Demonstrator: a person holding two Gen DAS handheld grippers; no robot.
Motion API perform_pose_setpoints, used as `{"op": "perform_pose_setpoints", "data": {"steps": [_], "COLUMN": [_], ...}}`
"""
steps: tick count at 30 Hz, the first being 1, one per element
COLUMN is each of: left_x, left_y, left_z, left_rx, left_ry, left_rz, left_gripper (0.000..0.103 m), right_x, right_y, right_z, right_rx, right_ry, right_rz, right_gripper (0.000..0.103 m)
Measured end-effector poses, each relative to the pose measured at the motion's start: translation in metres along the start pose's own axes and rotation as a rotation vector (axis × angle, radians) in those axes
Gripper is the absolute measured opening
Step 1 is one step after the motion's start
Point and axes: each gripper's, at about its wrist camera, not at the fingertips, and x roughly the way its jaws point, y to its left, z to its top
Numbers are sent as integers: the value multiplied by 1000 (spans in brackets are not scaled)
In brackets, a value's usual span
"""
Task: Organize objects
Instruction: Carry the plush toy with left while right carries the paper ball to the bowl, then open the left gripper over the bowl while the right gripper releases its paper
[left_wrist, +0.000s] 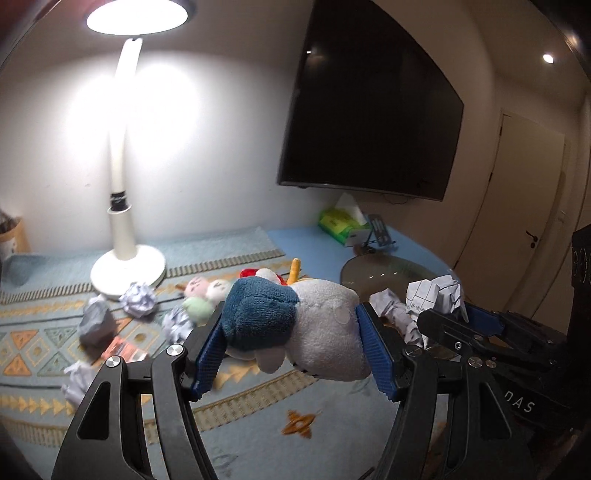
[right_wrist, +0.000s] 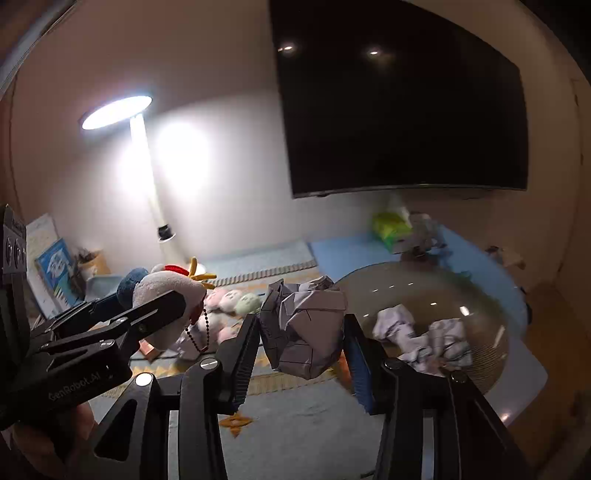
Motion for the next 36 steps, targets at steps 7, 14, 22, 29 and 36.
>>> {"op": "perform_pose_setpoints", "data": {"steps": [7,14,22,29,36], "left_x": [54,110,141,124,73], "left_y": [-71,-106,-110,-88,-47], "left_z": [30,22,15,8,-5], "left_rx": [88,97,72,25,-42], "left_ry": [7,79,112,135,94], "left_rz": [-145,-215,-194,-193,-118], "left_gripper": [65,65,93,93,93], "right_x": [-3,24,46,39,37], "right_y": [-95,-130,-152,-141,-68], "right_z": [27,30,21,11,8], "right_rx": [185,233,290,297,177], "right_ry": [-28,17,67,72,83], "right_rz": [-107,-142,-152,-91,52], "right_gripper": [44,46,63,63,63]}}
